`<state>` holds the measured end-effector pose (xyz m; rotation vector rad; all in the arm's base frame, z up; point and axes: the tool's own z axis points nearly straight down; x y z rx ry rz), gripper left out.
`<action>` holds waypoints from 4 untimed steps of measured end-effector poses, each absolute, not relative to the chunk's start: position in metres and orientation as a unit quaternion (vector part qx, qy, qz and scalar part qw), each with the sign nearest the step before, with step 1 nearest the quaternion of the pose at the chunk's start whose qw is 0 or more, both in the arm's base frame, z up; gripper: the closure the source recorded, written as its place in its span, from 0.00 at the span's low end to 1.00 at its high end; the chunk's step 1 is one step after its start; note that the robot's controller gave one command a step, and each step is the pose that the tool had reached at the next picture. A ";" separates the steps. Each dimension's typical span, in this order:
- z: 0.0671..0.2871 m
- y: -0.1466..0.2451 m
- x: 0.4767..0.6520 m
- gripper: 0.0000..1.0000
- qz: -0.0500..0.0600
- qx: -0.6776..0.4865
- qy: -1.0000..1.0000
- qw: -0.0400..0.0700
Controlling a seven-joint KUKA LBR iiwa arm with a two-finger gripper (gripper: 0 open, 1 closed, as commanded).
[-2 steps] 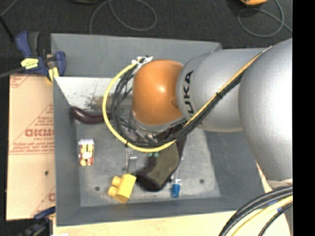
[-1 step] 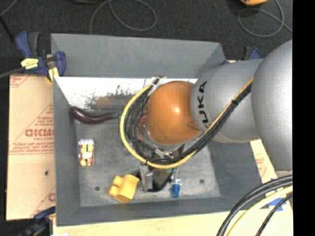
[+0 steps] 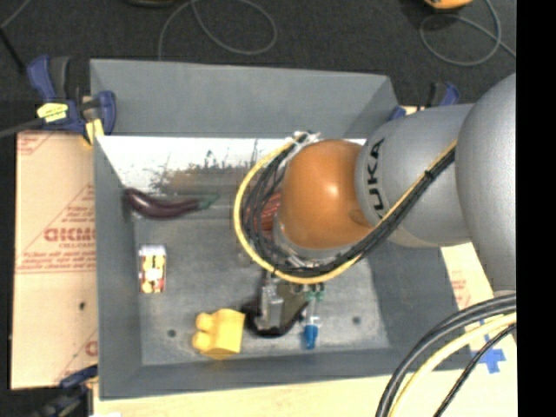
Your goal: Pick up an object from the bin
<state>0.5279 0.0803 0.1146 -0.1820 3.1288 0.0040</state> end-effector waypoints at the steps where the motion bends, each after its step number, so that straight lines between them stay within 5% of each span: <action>1: 0.104 0.089 0.519 0.00 0.000 0.012 1.000 0.003; 2: 0.092 0.086 0.515 0.00 0.001 -0.076 0.997 0.003; 3: 0.070 0.035 0.524 1.00 0.000 0.024 1.000 0.002; 4: 0.070 0.035 0.524 1.00 0.000 0.025 1.000 0.002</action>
Offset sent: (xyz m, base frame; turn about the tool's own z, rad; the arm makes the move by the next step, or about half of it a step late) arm -0.0153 -0.0321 -0.0423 0.1416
